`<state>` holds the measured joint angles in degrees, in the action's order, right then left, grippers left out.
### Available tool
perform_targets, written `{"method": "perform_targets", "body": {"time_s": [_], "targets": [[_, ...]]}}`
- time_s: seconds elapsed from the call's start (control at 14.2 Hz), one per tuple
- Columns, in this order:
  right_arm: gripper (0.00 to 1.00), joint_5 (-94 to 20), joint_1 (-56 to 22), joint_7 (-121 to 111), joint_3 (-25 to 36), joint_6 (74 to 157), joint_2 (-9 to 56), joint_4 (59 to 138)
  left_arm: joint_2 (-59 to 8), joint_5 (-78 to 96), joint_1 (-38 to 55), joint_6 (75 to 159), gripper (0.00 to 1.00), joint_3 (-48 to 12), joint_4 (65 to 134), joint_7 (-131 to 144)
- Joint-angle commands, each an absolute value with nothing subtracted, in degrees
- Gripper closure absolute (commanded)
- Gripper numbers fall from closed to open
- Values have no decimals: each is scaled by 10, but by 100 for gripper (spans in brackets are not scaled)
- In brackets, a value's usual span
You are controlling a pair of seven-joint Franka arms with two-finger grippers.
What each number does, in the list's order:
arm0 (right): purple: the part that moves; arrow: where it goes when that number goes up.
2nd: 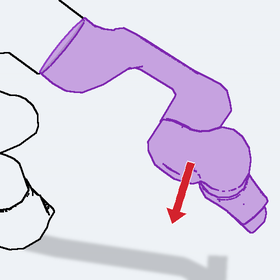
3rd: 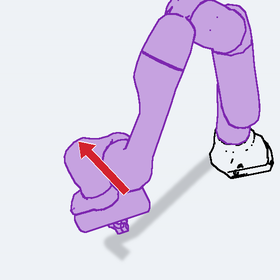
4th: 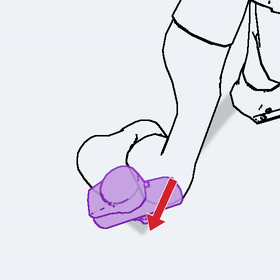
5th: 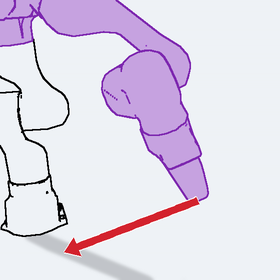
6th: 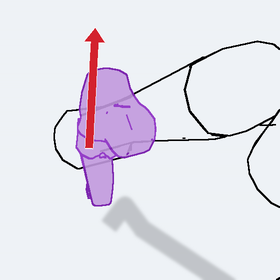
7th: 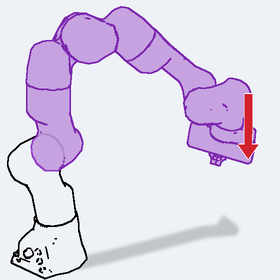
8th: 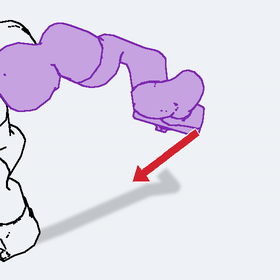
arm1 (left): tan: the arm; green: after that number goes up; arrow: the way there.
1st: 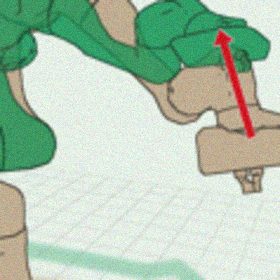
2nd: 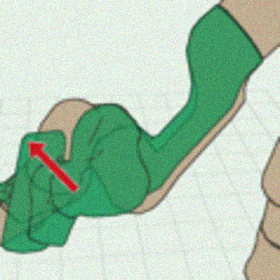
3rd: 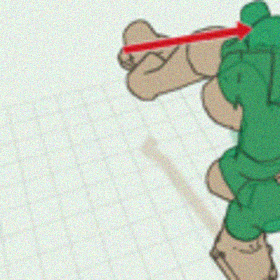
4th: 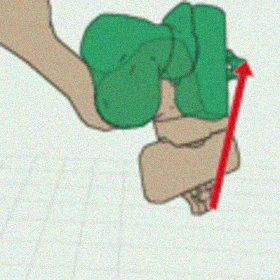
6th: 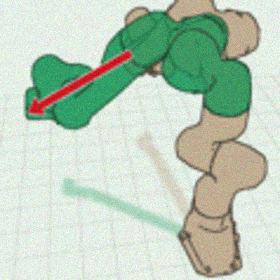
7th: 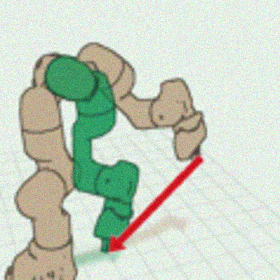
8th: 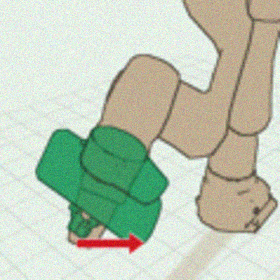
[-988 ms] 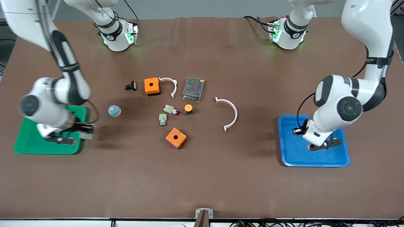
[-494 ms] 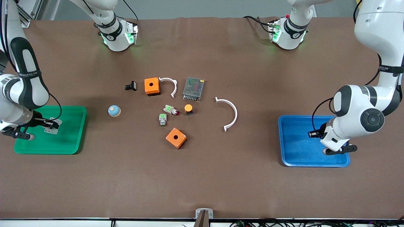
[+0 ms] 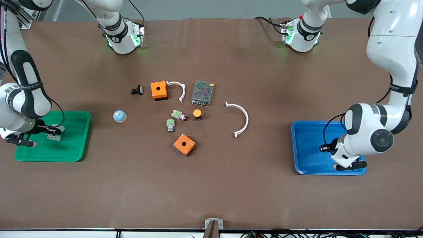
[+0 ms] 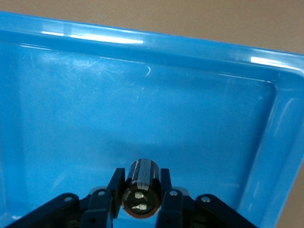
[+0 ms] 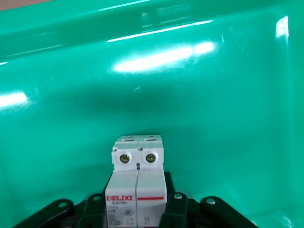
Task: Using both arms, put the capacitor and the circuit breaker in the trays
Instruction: 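Lower the capacitor into the blue tray while the right gripper lowers the breaker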
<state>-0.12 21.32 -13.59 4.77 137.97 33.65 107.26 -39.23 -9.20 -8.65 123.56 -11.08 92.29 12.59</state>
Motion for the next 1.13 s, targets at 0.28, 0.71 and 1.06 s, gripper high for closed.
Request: {"method": "perform_targets", "body": {"time_s": [0.28,0.71,1.06], "targets": [[83,-4,222,-159,35,1372,354,1040,-414,-117,-98,1260,82,-112,906,120],[0,-4,207,-202,34,1358,348,1016,-411,-117,-99,1259,67,-112,911,120],[0,-1,172,-196,36,1139,336,874,-345,-116,-107,1212,2,-114,936,118]]}}
